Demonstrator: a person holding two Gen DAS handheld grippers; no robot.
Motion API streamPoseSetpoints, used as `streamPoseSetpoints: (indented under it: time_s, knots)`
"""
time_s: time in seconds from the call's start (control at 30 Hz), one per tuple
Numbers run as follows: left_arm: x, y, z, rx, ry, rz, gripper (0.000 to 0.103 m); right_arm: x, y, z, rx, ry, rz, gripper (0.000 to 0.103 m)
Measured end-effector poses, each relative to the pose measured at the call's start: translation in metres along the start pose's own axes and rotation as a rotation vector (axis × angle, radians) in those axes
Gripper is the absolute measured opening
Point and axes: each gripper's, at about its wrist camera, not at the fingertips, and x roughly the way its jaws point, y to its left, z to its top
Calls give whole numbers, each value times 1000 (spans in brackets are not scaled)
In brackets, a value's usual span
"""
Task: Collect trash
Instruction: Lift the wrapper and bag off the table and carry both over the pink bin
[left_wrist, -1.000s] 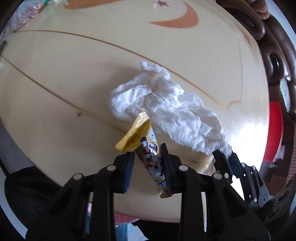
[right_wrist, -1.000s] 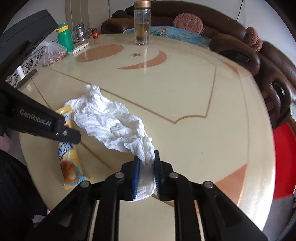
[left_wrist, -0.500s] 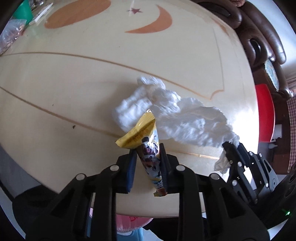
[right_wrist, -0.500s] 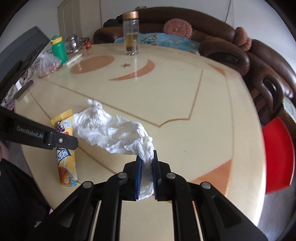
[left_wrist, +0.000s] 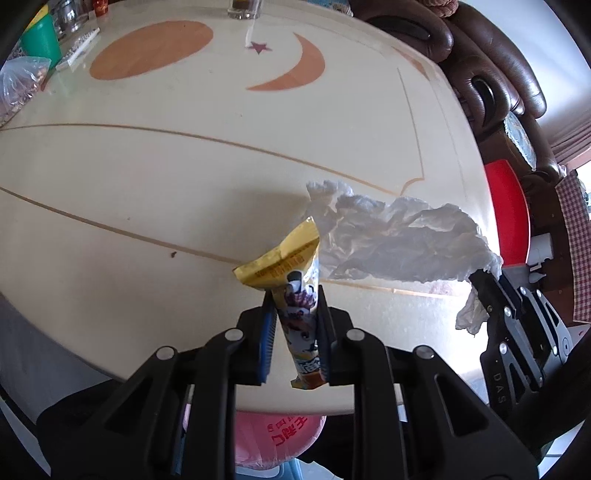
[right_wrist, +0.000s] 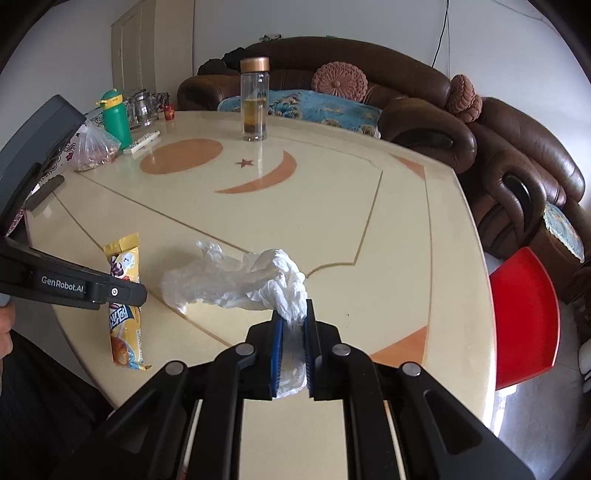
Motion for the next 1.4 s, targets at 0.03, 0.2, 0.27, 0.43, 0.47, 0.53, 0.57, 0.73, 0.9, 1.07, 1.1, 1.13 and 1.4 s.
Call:
streamPoseSetpoints:
  time_s: [0.03, 0.2, 0.27, 0.43, 0.47, 0.53, 0.57, 0.73, 0.9, 1.07, 1.1, 1.13, 1.4]
  knots:
    - [-5, 0, -1, 10, -16, 3, 20, -4, 1, 1, 0, -7, -5, 11]
    - [-27, 2, -3, 38, -77, 17, 20, -25, 7, 8, 9, -33, -8, 11]
    - [-44, 7, -10, 58, -111, 30, 20, -37, 10, 10, 8, -53, -14, 11]
    - [-82, 14, -29, 107, -169, 34, 20, -72, 16, 16, 17, -99, -13, 11]
    - [-88, 13, -32, 119, -183, 39, 20, -82, 18, 17, 19, -115, -12, 11]
    - [-101, 15, -42, 142, -207, 35, 20, -97, 22, 19, 18, -134, -14, 11]
    - [-110, 21, -51, 153, -217, 35, 20, -108, 25, 19, 18, -148, -14, 11]
    - [-136, 26, -74, 176, -261, 39, 20, -148, 37, 15, 24, -188, -2, 11]
    - [-154, 31, -104, 211, -285, 45, 20, -180, 53, 1, 31, -218, 4, 11]
    - [-157, 35, -132, 234, -278, 49, 20, -206, 72, -20, 25, -226, 16, 11]
    - [-156, 35, -138, 240, -272, 49, 20, -210, 76, -24, 25, -228, 19, 11]
    - [-156, 35, -144, 247, -268, 50, 20, -215, 80, -30, 28, -230, 22, 11]
    - [-152, 37, -179, 291, -259, 58, 20, -233, 100, -63, 33, -213, 43, 11]
